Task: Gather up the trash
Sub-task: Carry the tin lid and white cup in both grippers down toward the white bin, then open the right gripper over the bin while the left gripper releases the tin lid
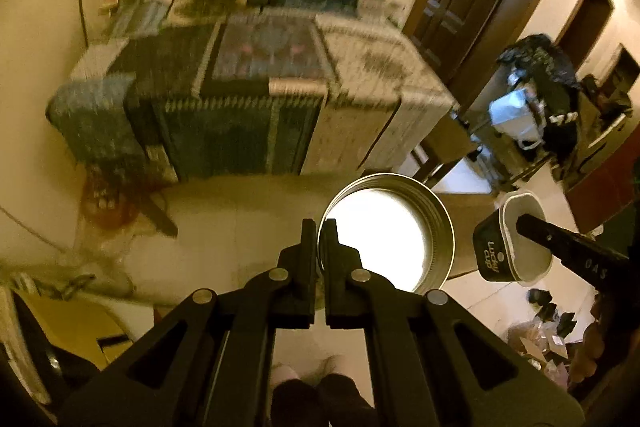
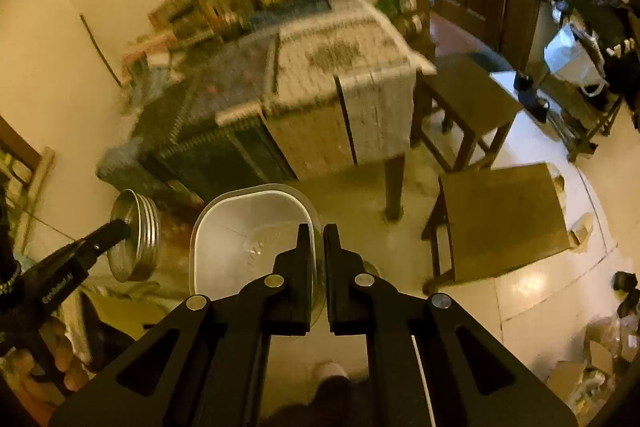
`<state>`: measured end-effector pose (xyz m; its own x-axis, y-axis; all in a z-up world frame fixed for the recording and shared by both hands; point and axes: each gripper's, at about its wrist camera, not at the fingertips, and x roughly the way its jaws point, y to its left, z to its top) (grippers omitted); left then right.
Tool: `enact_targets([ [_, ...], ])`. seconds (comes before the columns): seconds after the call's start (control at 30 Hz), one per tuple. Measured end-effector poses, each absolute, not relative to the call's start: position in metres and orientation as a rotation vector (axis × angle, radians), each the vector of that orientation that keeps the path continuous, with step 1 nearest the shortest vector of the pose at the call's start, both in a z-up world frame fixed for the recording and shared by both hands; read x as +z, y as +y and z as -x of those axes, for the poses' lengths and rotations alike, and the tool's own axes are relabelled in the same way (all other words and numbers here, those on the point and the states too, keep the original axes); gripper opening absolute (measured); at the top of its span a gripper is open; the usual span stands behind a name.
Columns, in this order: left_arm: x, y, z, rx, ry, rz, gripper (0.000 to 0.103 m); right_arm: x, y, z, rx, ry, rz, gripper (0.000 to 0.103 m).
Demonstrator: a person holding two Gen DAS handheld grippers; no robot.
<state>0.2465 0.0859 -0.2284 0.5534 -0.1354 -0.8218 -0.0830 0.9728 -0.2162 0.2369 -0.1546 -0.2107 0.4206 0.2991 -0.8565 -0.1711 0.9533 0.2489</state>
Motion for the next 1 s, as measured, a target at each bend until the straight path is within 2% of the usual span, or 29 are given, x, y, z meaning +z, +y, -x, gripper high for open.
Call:
enact_targets([
  [0.43, -0.382, 0.088, -0.272, 0.086, 1.103, 0.33, 0.001, -0.37, -0.136, -0.279, 0.407, 1.231, -0.067, 0.005],
  [0.5, -0.403, 0.09, -0.275, 0.101, 1.108, 0.334, 0.001, -0.399, -0.128, -0.285, 0.446, 1.266, -0.08, 0.012],
  [0.53, -0.414, 0.091, -0.277, 0.105, 1.112, 0.338, 0.001, -0.409, -0.126, -0.289, 0.452, 1.286, -0.083, 0.028],
  [0.6, -0.436, 0.092, -0.281, 0.115, 1.126, 0.346, 0.001, -0.439, -0.124, -0.292, 0.437, 1.325, -0.08, 0.053],
  [0.8, -0.499, 0.082, -0.291, 0.117, 1.192, 0.353, 0.001, -0.485, -0.138, -0.292, 0.408, 1.373, -0.066, 0.054],
  [1.0, -0.556, 0.053, -0.308, 0.058, 1.275, 0.369, 0.001, -0.503, -0.158, -0.296, 0.367, 1.389, -0.064, 0.054],
])
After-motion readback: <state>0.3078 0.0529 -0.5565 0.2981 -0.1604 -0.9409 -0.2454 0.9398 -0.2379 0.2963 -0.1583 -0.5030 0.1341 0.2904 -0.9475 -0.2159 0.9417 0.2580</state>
